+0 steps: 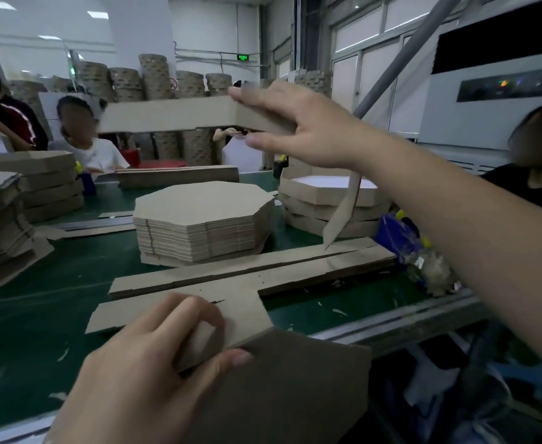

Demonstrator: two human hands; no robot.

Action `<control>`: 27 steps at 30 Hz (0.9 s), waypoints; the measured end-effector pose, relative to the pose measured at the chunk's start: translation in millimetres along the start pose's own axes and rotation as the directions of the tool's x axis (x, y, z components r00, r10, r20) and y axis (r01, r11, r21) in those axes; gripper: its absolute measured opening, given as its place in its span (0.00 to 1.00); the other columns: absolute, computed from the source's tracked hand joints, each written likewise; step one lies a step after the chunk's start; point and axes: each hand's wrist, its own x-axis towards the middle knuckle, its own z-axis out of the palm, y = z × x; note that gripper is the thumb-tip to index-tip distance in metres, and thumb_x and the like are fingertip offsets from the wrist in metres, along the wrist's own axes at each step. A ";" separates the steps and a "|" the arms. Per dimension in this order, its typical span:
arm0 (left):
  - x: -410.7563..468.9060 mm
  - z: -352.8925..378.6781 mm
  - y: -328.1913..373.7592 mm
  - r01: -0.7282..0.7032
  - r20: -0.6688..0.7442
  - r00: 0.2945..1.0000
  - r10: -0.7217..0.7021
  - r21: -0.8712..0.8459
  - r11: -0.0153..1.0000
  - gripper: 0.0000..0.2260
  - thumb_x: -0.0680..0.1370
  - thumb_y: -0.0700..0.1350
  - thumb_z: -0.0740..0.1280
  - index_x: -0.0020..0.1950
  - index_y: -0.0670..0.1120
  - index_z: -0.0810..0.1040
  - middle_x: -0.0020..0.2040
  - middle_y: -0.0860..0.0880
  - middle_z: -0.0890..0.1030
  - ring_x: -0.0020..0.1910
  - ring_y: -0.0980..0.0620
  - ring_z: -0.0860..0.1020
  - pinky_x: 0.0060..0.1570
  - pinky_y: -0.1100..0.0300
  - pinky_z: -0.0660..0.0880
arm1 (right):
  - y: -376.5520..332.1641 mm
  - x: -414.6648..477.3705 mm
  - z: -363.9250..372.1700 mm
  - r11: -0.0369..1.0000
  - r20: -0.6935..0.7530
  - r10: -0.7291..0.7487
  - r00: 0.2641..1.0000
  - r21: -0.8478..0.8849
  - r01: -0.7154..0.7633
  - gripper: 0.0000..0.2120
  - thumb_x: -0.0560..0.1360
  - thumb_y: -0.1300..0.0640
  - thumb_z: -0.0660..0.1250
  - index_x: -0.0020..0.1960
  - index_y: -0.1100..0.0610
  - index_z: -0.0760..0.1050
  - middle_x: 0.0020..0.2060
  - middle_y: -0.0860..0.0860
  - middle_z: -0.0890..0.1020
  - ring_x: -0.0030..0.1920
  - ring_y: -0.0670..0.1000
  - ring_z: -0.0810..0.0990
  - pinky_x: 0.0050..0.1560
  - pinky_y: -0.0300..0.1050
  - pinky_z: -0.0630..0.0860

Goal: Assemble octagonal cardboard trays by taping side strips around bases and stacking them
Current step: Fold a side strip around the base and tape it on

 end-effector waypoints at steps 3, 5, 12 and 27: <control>2.0 -3.9 11.8 -0.019 -0.073 0.997 0.014 -0.070 0.997 0.17 0.66 0.73 0.60 0.44 0.63 0.73 0.49 0.68 0.76 0.43 0.61 0.76 0.31 0.54 0.77 | -13.2 -23.2 -30.0 0.994 0.002 -0.025 1.000 -0.103 0.025 0.27 0.77 0.35 0.60 0.74 0.37 0.60 0.53 0.43 0.70 0.52 0.44 0.68 0.47 0.38 0.65; 3.3 -3.3 18.5 -0.040 -0.125 0.992 0.024 -0.124 0.991 0.17 0.65 0.72 0.62 0.44 0.62 0.73 0.48 0.65 0.77 0.42 0.60 0.77 0.34 0.51 0.78 | -22.5 -39.3 -48.8 0.978 0.004 -0.044 0.999 -0.203 0.044 0.27 0.76 0.35 0.59 0.74 0.37 0.61 0.56 0.45 0.72 0.53 0.45 0.69 0.48 0.43 0.66; -0.4 14.9 33.2 -0.067 -0.217 0.976 0.003 -0.287 0.956 0.15 0.66 0.68 0.65 0.46 0.61 0.74 0.50 0.64 0.78 0.47 0.62 0.76 0.43 0.59 0.73 | -35.7 -111.4 -103.3 0.919 0.096 0.007 0.995 -0.392 0.031 0.29 0.74 0.32 0.54 0.73 0.39 0.63 0.61 0.43 0.72 0.57 0.46 0.71 0.50 0.47 0.70; -21.5 73.2 15.3 0.023 -0.101 0.990 -0.101 -0.588 0.808 0.12 0.67 0.61 0.70 0.47 0.58 0.79 0.53 0.56 0.80 0.53 0.57 0.79 0.50 0.70 0.72 | 3.9 -258.7 -22.4 0.832 0.129 0.363 0.923 0.401 -0.383 0.28 0.63 0.26 0.67 0.58 0.39 0.75 0.53 0.41 0.76 0.54 0.44 0.78 0.51 0.42 0.76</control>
